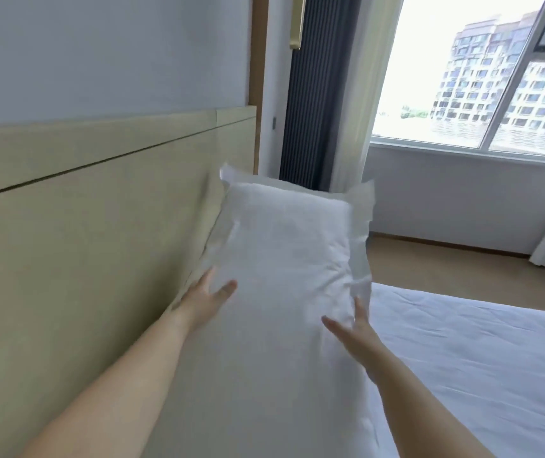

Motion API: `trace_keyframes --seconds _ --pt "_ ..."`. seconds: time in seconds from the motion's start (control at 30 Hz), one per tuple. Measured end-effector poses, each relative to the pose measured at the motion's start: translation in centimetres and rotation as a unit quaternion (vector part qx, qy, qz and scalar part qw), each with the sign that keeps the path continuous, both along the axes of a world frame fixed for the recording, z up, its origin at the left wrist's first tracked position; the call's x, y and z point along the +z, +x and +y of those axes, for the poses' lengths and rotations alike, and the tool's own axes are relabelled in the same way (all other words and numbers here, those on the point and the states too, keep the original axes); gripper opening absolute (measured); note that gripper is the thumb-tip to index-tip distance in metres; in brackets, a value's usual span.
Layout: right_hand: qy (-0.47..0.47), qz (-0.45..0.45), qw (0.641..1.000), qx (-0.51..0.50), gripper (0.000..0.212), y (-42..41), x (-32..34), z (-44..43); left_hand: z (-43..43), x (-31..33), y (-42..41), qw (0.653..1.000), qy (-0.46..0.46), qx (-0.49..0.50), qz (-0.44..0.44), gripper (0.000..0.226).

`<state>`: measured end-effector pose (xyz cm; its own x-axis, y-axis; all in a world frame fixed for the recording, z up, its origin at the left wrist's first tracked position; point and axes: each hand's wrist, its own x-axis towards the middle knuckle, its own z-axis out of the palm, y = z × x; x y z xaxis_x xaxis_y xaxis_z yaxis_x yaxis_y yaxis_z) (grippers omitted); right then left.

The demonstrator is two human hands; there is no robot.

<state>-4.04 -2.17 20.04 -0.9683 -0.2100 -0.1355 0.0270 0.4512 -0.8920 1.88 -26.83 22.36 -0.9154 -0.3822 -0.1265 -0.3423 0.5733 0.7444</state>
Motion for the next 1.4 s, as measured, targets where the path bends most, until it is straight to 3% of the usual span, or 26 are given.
trace_keyframes --seconds 0.03,0.1,0.43,0.5,0.57,0.67,0.7,0.8,0.9,1.0,1.07,1.13,1.2,1.3,1.4 --pt "0.028 -0.013 1.000 0.004 0.084 -0.3 -1.6 -0.3 0.2 -2.1 -0.4 0.995 -0.079 -0.020 -0.058 0.071" --pt "0.038 -0.019 0.999 -0.020 0.080 -0.8 -2.9 -0.6 0.7 -4.1 -1.1 0.984 -0.157 -0.027 -0.083 0.073" --pt "-0.061 -0.050 0.995 -0.065 0.089 -1.8 -4.9 0.8 0.6 -5.6 -0.9 0.983 -0.183 -0.003 -0.015 0.074" --pt "-0.088 -0.065 0.990 -0.086 0.103 -1.2 -5.3 1.6 0.4 -6.1 0.9 0.989 -0.144 0.036 0.005 0.083" --pt "-0.118 -0.098 0.983 -0.101 0.116 -0.3 -6.1 2.7 -0.2 -7.0 3.5 0.993 -0.044 0.108 0.018 0.098" --pt "-0.139 -0.144 0.975 -0.100 0.089 0.0 -7.1 3.5 -1.1 -7.8 6.2 0.970 0.162 0.178 -0.027 0.117" --pt "-0.125 -0.141 0.978 -0.089 0.084 -0.1 -7.2 3.4 -1.4 -7.8 6.1 0.961 0.207 0.181 -0.036 0.113" --pt "-0.087 -0.125 0.983 -0.098 0.067 -0.7 -6.9 1.6 -1.4 -6.9 4.1 0.956 0.245 0.159 -0.015 0.047" --pt "-0.093 -0.083 0.983 -0.132 0.054 -0.9 -6.1 -0.5 -1.9 -4.6 1.1 0.972 0.187 0.131 0.052 0.023" --pt "-0.126 -0.049 0.978 -0.161 0.050 -0.7 -5.7 -2.2 -2.9 -1.5 -1.1 0.962 0.183 0.102 0.174 0.043" --pt "-0.123 -0.044 0.980 -0.152 0.053 -0.6 -6.3 -2.5 -3.0 -1.3 -1.8 0.970 0.119 0.060 0.203 0.047" --pt "-0.124 -0.050 0.980 -0.147 0.060 -0.4 -7.2 -2.0 -2.3 -3.7 -1.1 0.993 -0.058 0.015 0.104 0.053" --pt "-0.118 -0.062 0.979 -0.152 0.064 -0.2 -8.2 -1.0 -1.3 -6.3 0.6 0.982 -0.186 0.002 0.019 0.072" --pt "-0.100 -0.093 0.973 -0.184 0.065 0.3 -9.2 0.6 -0.8 -8.3 2.0 0.980 -0.200 0.010 0.007 0.076" --pt "-0.063 -0.088 0.972 -0.208 0.063 1.6 -8.6 1.3 -0.7 -8.4 2.5 0.976 -0.214 0.028 -0.003 0.059"
